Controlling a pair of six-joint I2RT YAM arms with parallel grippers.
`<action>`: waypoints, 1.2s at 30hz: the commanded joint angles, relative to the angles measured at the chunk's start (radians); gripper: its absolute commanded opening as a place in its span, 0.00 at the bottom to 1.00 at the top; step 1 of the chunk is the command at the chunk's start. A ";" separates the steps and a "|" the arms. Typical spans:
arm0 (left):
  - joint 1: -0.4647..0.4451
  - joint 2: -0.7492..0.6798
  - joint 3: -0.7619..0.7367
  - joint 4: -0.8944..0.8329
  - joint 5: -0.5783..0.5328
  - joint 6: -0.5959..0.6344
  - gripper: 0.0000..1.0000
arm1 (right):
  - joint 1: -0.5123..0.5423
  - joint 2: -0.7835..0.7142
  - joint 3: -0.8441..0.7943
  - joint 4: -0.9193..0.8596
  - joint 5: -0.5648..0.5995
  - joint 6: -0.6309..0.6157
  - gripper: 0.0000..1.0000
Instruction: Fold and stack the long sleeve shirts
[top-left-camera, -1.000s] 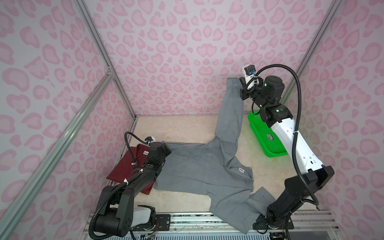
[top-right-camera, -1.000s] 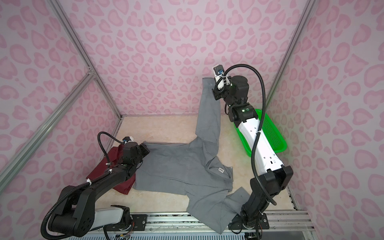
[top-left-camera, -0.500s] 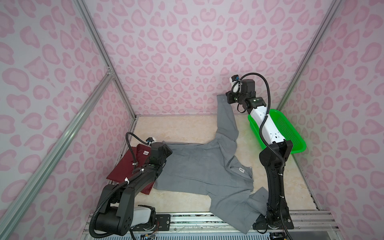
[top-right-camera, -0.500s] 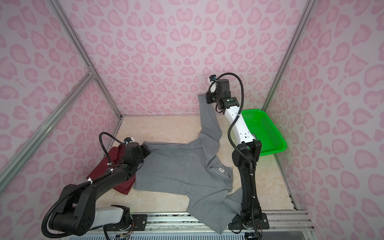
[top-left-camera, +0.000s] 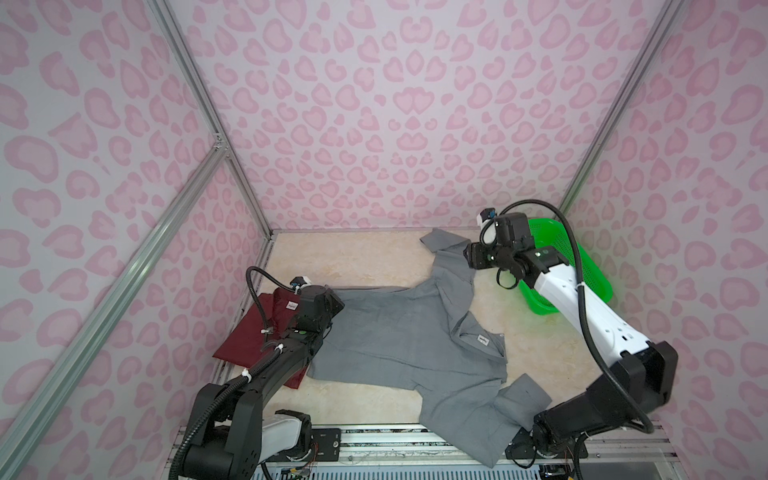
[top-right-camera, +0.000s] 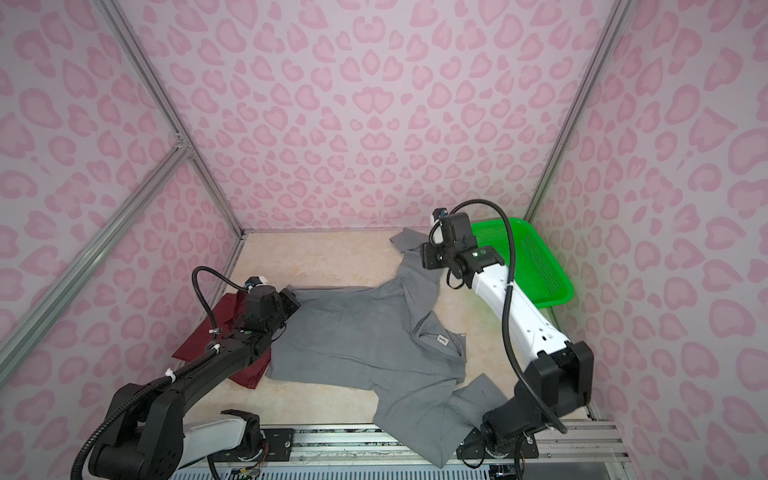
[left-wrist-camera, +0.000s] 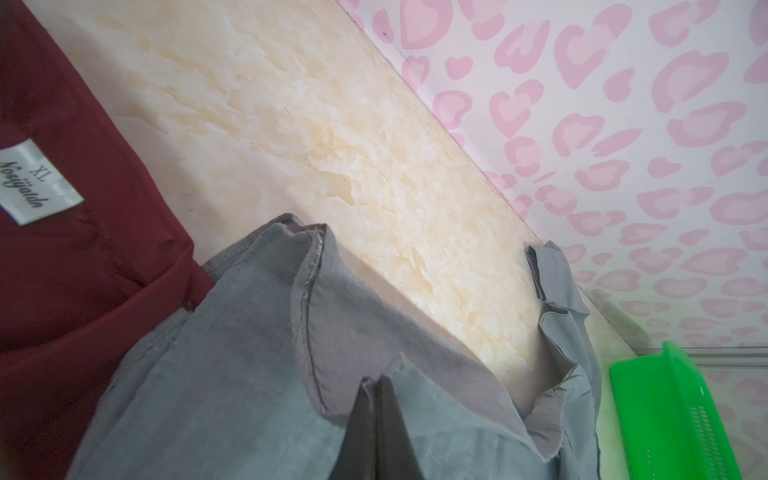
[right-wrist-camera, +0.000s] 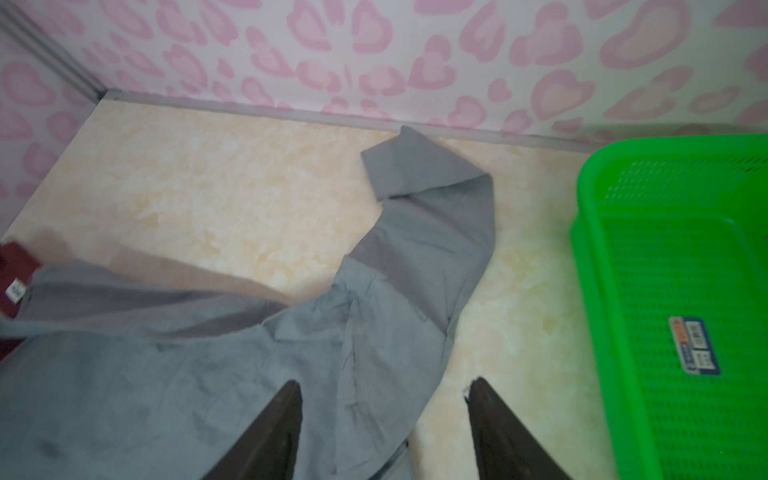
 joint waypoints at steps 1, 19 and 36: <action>-0.001 0.012 0.009 -0.023 0.014 -0.016 0.03 | 0.080 -0.085 -0.182 0.034 0.006 0.017 0.64; -0.005 -0.011 -0.010 -0.070 0.007 0.007 0.03 | 0.390 0.002 -0.462 -0.047 0.275 0.152 0.48; -0.004 -0.007 -0.021 -0.072 0.005 0.014 0.03 | 0.074 0.031 -0.535 0.131 0.210 0.261 0.50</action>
